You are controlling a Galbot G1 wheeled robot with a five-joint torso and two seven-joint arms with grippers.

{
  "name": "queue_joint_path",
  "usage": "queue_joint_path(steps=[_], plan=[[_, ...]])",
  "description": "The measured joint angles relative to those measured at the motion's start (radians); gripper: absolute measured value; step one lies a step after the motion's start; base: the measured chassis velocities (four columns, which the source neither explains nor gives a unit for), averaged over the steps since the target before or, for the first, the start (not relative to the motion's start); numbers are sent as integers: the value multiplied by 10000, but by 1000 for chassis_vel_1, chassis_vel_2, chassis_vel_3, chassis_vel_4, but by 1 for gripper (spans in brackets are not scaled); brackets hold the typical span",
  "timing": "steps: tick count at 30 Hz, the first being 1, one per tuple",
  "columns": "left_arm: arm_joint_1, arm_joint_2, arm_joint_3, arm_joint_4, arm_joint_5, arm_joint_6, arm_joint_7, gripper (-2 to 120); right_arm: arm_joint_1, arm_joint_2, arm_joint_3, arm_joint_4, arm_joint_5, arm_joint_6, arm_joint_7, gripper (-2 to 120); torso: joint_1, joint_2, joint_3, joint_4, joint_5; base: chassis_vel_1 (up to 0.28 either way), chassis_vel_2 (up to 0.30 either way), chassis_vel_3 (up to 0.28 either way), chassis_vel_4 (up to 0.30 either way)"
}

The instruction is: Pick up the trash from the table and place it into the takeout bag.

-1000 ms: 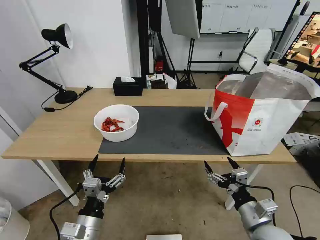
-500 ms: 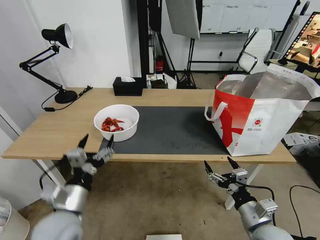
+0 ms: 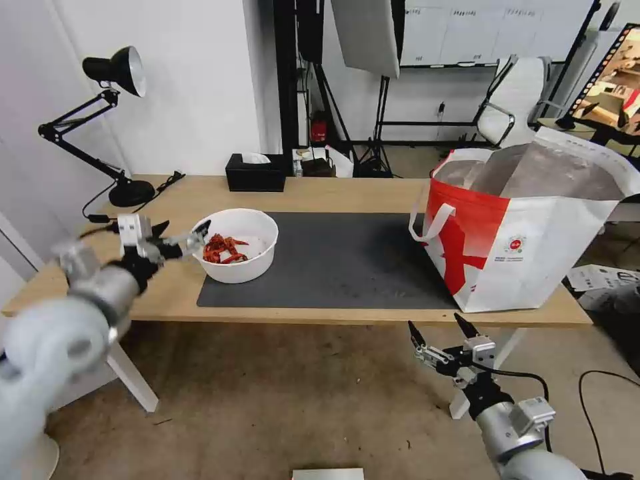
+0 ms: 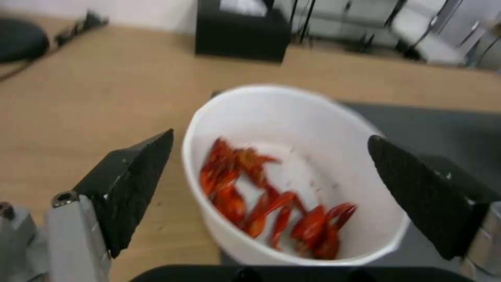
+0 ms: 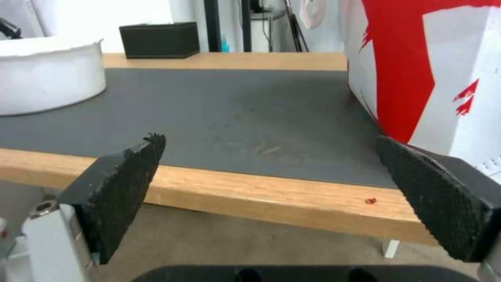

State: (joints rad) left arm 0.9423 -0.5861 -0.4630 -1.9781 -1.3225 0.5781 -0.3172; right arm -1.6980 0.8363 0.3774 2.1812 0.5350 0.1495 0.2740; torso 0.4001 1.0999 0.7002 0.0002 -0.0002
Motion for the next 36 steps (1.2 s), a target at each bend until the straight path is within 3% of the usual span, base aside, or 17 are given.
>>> queue_joint_path(steps=[2,3,6,7,9,10,14,24,27,31,36], plan=[[-1157,48,887,923,-401,719,-114,100,0,0,0,1,0,0,0,100,0,0,0,-1,0,0,0,0,0],[-1157,48,887,923,-401,719,-114,100,0,0,0,1,0,0,0,100,0,0,0,-1,0,0,0,0,0],[-2595,-87,2144,2273,-543,1089,-200,100,0,1,1,0,0,1,0,100,1,0,0,-2,3,0,0,0,0],[-2595,-87,2144,2273,-543,1089,-200,100,0,1,1,0,0,1,0,100,1,0,0,-2,3,0,0,0,0],[-3334,-307,2823,3093,-544,1345,-228,100,0,0,2,0,0,2,0,100,0,-1,0,-2,0,0,0,0,0],[-3334,-307,2823,3093,-544,1345,-228,100,0,0,2,0,0,2,0,100,0,-1,0,-2,0,0,0,0,0],[-4385,-860,3612,4412,-488,1674,-347,100,0,0,2,0,0,2,0,100,1,0,0,-2,0,0,0,0,0],[-4591,-1294,3803,4850,-1489,1656,-1104,100,0,0,2,0,1,2,0,100,-1,0,-1,-3,3,0,0,0,0],[-4542,-1323,3866,4804,-1533,1639,-1257,95,0,0,2,0,0,2,0,100,-1,0,-1,-2,3,0,0,0,0],[-4483,-1414,3886,4724,-1673,1620,-1466,75,0,0,2,0,0,1,-1,100,-1,0,-1,-2,3,0,0,0,0],[-4470,-1424,3858,4558,-1900,1604,-1697,62,0,0,1,0,0,1,0,100,-1,0,-2,-2,3,0,0,0,0]])
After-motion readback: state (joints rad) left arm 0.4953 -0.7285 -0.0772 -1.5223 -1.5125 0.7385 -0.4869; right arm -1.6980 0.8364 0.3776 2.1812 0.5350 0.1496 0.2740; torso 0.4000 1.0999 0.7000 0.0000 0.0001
